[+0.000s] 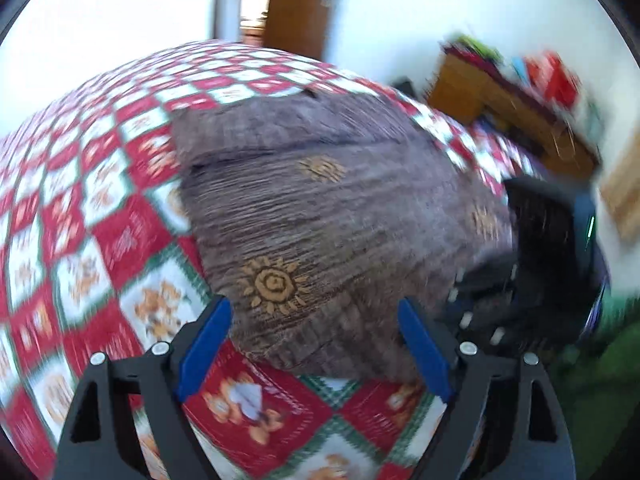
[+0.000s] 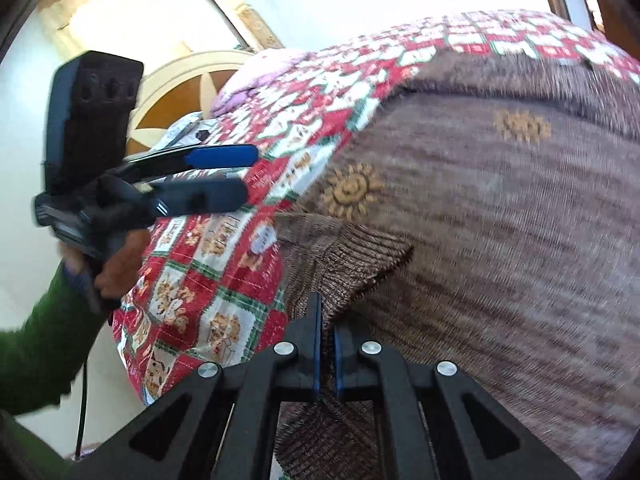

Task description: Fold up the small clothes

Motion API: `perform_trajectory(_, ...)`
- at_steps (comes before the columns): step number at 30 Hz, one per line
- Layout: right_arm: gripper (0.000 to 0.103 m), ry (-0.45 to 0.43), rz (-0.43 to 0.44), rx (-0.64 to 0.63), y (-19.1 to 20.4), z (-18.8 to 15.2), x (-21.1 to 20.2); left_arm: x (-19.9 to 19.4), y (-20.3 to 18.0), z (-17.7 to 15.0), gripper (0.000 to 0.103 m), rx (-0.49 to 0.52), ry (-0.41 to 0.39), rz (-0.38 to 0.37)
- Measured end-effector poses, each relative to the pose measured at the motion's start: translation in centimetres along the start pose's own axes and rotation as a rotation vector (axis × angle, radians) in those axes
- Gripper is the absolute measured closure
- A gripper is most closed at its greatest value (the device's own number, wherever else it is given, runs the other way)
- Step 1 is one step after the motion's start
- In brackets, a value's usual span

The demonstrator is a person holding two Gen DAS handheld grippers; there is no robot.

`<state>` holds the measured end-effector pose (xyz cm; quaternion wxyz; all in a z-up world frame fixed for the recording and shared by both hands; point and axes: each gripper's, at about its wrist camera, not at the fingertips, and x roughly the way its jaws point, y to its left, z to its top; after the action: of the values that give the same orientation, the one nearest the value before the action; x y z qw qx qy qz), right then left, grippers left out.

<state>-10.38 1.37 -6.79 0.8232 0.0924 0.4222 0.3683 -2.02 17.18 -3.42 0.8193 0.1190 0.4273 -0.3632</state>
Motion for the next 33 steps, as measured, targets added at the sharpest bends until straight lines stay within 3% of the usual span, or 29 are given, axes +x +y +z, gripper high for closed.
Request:
perform_trajectory(9, 0.099, -0.048, -0.024, -0.143, 0.8, 2.9, -2.6, 2.9, -4.3, 2.1, 0.015, 0.509, 0.1, -0.166)
perform_trajectory(12, 0.099, -0.045, 0.005, -0.207, 1.6, 3.7, -3.2, 4.8, -4.5, 3.3, 0.015, 0.56, 0.159, -0.212)
perform_trajectory(17, 0.099, -0.025, 0.105, -0.295, 2.9, 4.2, -4.2, 7.6, -5.2, 4.5, 0.015, 0.613, 0.25, -0.372)
perform_trajectory(19, 0.099, -0.018, 0.146, -0.313, 3.3, 4.3, -4.5, 8.0, -5.8, 4.2, 0.019, 0.636, 0.266, -0.4)
perform_trajectory(21, 0.099, -0.003, 0.149, -0.342, 3.6, 4.4, -4.7, 8.2, -6.0, 3.9, 0.039, 0.629, 0.263, -0.414)
perform_trajectory(23, 0.098, 0.003, 0.147, -0.355, 3.6, 4.4, -4.7, 8.6, -5.9, 3.6, 0.085, 0.582, 0.26, -0.409)
perform_trajectory(24, 0.098, 0.003, 0.139, -0.35, 3.3, 4.5, -4.7, 8.6, -5.8, 3.4, 0.09, 0.558, 0.257, -0.389)
perform_trajectory(28, 0.098, 0.017, 0.122, -0.196, 0.3, 4.9, -4.9, 7.8, -5.2, 2.0, 0.094, 0.441, 0.185, -0.32)
perform_trajectory(30, 0.097, 0.016, 0.12, -0.079, -1.9, 4.9, -5.9, 7.0, -4.1, 1.5, 0.095, 0.316, 0.137, -0.292)
perform_trajectory(33, 0.093, -0.058, 0.066, 0.065, -5.2, 3.7, -9.9, 6.2, -2.4, 0.2, 0.094, 0.13, 0.093, -0.274)
